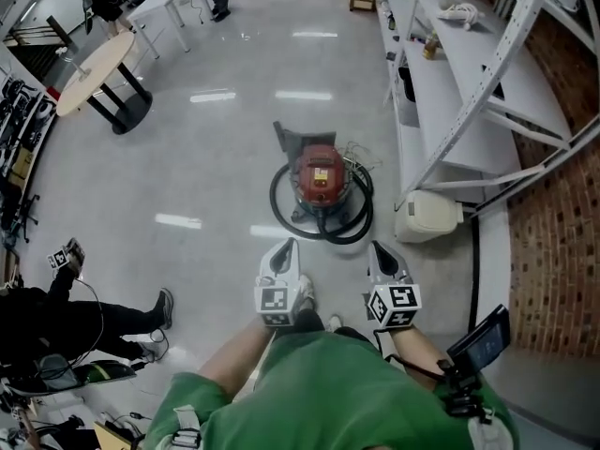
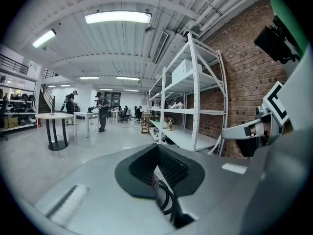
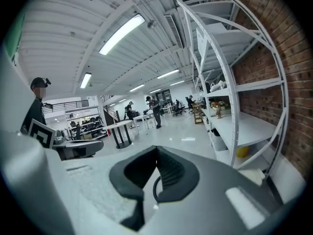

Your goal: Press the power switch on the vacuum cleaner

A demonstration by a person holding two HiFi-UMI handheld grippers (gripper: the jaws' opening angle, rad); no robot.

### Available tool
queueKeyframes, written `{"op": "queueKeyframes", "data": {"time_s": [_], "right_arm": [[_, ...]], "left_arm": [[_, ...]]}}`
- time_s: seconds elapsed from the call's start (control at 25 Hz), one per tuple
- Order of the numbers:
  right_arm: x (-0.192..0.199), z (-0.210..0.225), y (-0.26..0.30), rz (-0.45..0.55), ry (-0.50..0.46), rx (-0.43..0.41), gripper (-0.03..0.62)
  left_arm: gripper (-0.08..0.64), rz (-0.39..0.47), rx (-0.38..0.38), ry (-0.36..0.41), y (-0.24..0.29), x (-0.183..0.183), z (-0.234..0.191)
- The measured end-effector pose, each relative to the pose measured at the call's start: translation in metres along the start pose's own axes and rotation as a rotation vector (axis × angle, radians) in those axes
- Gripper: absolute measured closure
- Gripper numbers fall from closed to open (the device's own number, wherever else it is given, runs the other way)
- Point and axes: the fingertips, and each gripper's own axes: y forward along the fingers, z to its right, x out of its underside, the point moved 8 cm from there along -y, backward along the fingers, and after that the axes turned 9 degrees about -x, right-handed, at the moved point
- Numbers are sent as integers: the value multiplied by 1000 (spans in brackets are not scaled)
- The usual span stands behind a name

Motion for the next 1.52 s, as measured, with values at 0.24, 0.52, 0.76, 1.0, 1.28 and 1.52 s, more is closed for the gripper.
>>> {"op": "queueKeyframes", "data": {"time_s": [0.24,0.52,0.76,1.0,1.28,1.52], "right_arm": [[-18,9,49,-20,-6,29,589],[-35,14,106,-47,-15,82,589],[-37,13,157,-72,-21,108,589],[-40,26,199,-95,-2,107,589],[-39,54,246,-122,13,70,589],[-34,96,289,-165,45,26,589]], "left_arm": [[552,-19,35,-22,55,-8,-24],[552,-46,60,-23,116,-5,-62],[552,-66,85,-27,159,4,-90],[552,-96,79,-10,187,1,-108],[552,-148,58,13,226,8,-111],[552,-212,39,29,279,19,-102]]}}
